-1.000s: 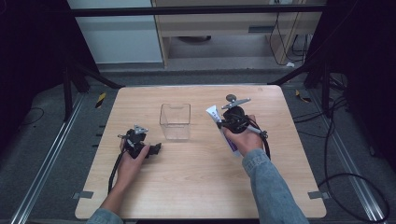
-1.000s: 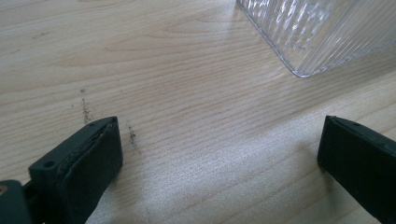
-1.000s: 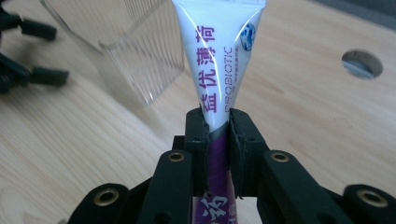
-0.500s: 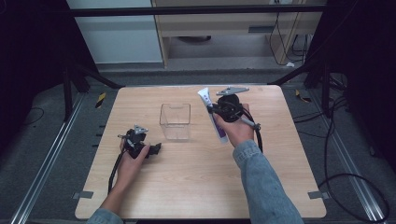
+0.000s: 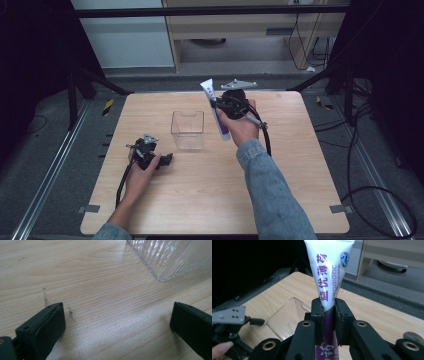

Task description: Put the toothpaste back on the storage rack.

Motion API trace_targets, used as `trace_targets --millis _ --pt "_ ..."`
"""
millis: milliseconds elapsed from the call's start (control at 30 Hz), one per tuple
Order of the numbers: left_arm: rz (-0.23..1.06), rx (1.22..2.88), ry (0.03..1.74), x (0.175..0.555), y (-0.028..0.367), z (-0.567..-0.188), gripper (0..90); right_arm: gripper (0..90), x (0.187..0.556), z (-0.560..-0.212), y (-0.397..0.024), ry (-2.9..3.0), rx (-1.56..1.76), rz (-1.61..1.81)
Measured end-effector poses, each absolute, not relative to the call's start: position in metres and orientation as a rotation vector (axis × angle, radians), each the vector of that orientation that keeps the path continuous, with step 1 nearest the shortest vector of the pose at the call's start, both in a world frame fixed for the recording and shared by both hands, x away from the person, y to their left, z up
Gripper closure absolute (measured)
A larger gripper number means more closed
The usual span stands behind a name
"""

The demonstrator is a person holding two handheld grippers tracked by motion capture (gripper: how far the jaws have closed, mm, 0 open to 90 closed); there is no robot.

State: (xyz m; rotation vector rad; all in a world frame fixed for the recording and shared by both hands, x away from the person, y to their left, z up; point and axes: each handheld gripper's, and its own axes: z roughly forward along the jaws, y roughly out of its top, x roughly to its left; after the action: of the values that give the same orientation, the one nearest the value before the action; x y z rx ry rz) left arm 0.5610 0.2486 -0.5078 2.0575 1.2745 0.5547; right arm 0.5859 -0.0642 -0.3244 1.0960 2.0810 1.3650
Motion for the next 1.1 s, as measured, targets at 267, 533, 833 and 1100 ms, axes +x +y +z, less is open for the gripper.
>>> trace_targets --millis 267,533,833,1100 --pt "0.555 2.06 1.272 0.561 0.249 -0.508 0.0 79.1 0.591 -0.31 -0.042 2.036 1.038 1.422" --pt "0.555 2.06 1.271 0.561 0.249 -0.508 0.0 79.1 0.6 -0.301 -0.024 1.984 1.009 1.453" --pt "0.556 2.06 1.273 0.561 0.249 -0.508 0.0 79.0 0.613 -0.297 -0.005 1.95 0.99 1.489" --pt "0.556 2.058 1.272 0.561 0.249 -0.508 0.0 79.0 0.618 -0.301 0.007 1.932 0.967 1.515"
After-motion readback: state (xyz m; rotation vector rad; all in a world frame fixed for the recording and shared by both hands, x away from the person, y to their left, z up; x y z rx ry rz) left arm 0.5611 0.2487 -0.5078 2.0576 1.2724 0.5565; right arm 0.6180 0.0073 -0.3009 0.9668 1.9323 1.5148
